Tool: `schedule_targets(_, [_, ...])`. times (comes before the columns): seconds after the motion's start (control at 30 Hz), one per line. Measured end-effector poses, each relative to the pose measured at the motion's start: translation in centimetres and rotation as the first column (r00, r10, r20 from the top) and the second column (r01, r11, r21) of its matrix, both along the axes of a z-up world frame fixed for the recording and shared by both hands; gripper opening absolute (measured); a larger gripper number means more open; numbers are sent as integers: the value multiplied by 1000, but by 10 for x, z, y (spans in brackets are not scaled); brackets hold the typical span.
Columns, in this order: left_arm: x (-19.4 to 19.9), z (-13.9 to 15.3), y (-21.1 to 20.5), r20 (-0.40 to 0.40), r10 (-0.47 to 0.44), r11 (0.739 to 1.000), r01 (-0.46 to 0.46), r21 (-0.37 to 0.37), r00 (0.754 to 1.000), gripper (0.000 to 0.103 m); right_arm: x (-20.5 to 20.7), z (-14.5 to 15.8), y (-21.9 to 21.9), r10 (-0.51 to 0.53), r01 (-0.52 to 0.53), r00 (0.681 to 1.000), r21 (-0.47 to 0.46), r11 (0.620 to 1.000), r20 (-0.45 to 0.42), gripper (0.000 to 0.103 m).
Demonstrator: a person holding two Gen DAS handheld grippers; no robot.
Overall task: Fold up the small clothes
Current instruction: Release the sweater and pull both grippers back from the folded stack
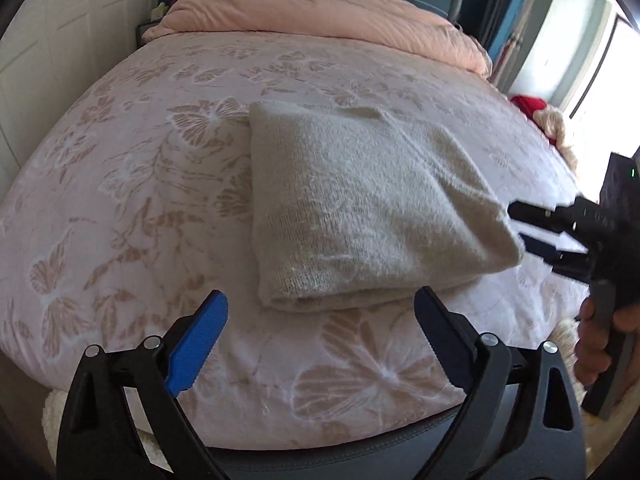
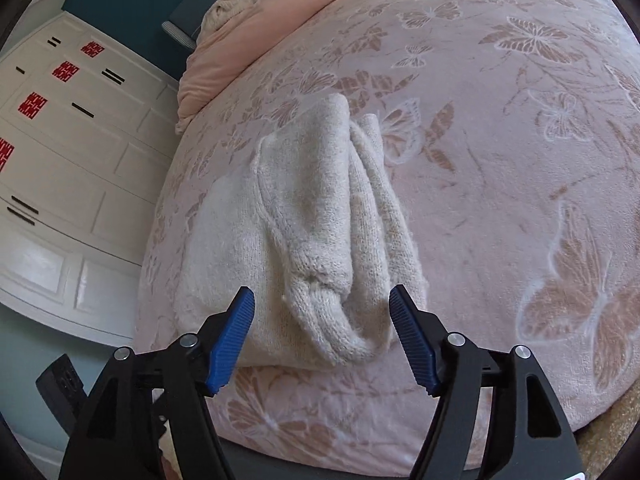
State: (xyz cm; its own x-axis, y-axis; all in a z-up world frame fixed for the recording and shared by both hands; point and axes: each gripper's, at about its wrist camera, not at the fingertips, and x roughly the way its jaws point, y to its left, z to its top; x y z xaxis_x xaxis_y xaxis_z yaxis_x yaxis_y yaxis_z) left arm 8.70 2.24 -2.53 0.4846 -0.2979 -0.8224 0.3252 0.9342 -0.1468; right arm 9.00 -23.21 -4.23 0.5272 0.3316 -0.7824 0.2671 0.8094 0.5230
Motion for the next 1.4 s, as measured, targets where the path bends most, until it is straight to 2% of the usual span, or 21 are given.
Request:
schedule_targets(0.03, [0,-8,-3,-5,-14,999,15,34,1000,92,5,-1,7,22,-23,1000,-41,999,-18,66])
schedule_targets(0.1, [2,-20,-6,-19,-26,997,27,72,999,89,14,5,16,74,-75,997,-95,993,-21,19])
schedule_targets(0.17, [14,-28,-4,-52,-31,995,35,89,998,62,14,36,16,80,-74,994,-77,994,78,13])
schedule_targets(0.2, [21,-28,-2,-65,-17,994,24,103,998,50,13,55,16,84,-73,987,-86,994,138,13])
schedule_targets(0.27, [33,-20,7,-56,20,997,-15,80,998,46,6,85,14,93,-65,971,-130,989,222,12])
schedule_targets(0.3, [37,-14,12,-47,36,997,-33,68,998,46,6,86,11,96,-66,969,-135,989,228,12])
schedule_targets(0.37, [43,-9,17,-42,49,998,-47,49,998,48,12,50,3,90,-70,989,-160,985,117,13])
schedule_targets(0.43, [44,-15,15,-66,49,997,-45,59,997,51,20,-17,0,111,-133,987,-202,970,-115,14])
schedule_targets(0.47, [44,-21,12,-81,48,996,-42,74,996,52,12,-30,-4,96,-117,989,-183,976,-115,14])
schedule_targets(0.5, [42,-26,10,-101,48,996,-40,86,994,52,1,-24,-7,62,-70,997,-159,985,-54,15])
schedule_targets(0.6, [25,-21,10,-102,72,995,-64,83,992,52,-22,8,-9,1,1,1000,-146,989,16,27])
schedule_targets(0.73, [0,1,15,-74,110,993,-107,45,991,73,-36,49,2,31,-4,994,-244,970,107,28])
schedule_targets(0.83, [-10,20,9,-29,117,993,-117,20,993,75,-27,58,14,93,-60,987,-237,970,132,27])
schedule_targets(0.93, [-9,41,-2,44,114,992,-112,-55,993,75,1,25,26,148,-139,989,-302,943,5,23])
schedule_targets(1.0, [1,44,-13,62,118,993,-115,-40,991,75,8,-19,26,143,-180,981,-332,926,-133,19])
schedule_targets(1.03, [9,37,-19,51,112,994,-111,-20,992,75,8,-24,25,137,-168,984,-331,929,-113,18])
schedule_targets(1.13, [38,-15,-30,-58,126,985,-117,129,990,72,3,-2,22,86,-110,992,-285,952,-97,18])
schedule_targets(1.17, [43,-31,-28,-110,139,980,-120,161,984,68,-3,10,22,77,-95,994,-276,957,-75,18])
schedule_targets(1.2, [43,-38,-24,-144,161,979,-140,149,976,68,-11,24,23,75,-85,996,-287,954,-44,19])
schedule_targets(1.27, [34,-32,-16,-139,188,979,-174,108,972,68,-30,45,25,53,-49,999,-334,941,4,26])
schedule_targets(1.4, [8,-8,-16,-76,186,975,-175,136,980,76,-68,59,32,-19,32,999,-428,903,34,37])
